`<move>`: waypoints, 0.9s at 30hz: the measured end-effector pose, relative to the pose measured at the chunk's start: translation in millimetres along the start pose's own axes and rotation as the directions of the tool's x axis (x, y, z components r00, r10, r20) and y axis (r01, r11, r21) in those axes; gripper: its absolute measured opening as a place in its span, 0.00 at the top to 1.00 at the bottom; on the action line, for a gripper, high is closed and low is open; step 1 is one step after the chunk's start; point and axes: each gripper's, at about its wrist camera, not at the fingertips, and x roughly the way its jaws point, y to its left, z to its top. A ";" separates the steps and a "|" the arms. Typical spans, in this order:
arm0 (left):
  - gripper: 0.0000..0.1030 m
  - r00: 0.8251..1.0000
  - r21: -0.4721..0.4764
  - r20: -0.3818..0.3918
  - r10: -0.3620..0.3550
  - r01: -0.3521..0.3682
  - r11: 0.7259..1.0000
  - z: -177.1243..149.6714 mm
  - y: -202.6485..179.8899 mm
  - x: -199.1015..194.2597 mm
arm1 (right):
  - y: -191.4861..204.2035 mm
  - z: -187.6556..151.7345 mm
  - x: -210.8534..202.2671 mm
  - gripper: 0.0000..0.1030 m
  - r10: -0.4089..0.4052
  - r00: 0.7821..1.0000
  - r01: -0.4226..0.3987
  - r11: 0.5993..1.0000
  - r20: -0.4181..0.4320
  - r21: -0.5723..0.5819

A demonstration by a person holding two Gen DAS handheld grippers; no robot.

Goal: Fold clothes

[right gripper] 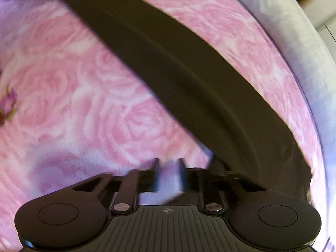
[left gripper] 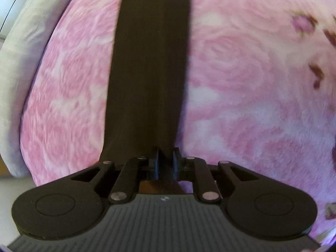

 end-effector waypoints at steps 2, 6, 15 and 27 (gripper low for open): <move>0.86 1.000 -0.044 -0.007 -0.012 0.012 0.999 0.8 4.9 -5.8 | -9.1 -8.4 -6.8 0.38 0.014 1.000 -0.012 0.994 -0.009 0.112; 0.83 1.000 -0.079 0.013 -0.021 0.022 0.997 12.2 7.9 -21.6 | -23.7 -39.1 -20.5 0.38 0.071 0.996 -0.045 0.924 -0.056 0.380; 0.72 0.986 -0.042 0.163 -0.021 0.029 0.999 122.3 -22.6 -71.4 | -87.3 -165.8 -95.3 0.38 -0.073 0.991 0.129 0.690 -0.108 0.712; 0.65 0.971 0.015 0.240 -0.013 0.010 1.000 398.3 -151.9 -117.5 | -290.2 -436.4 -144.7 0.38 -0.301 0.939 0.318 0.574 -0.167 0.755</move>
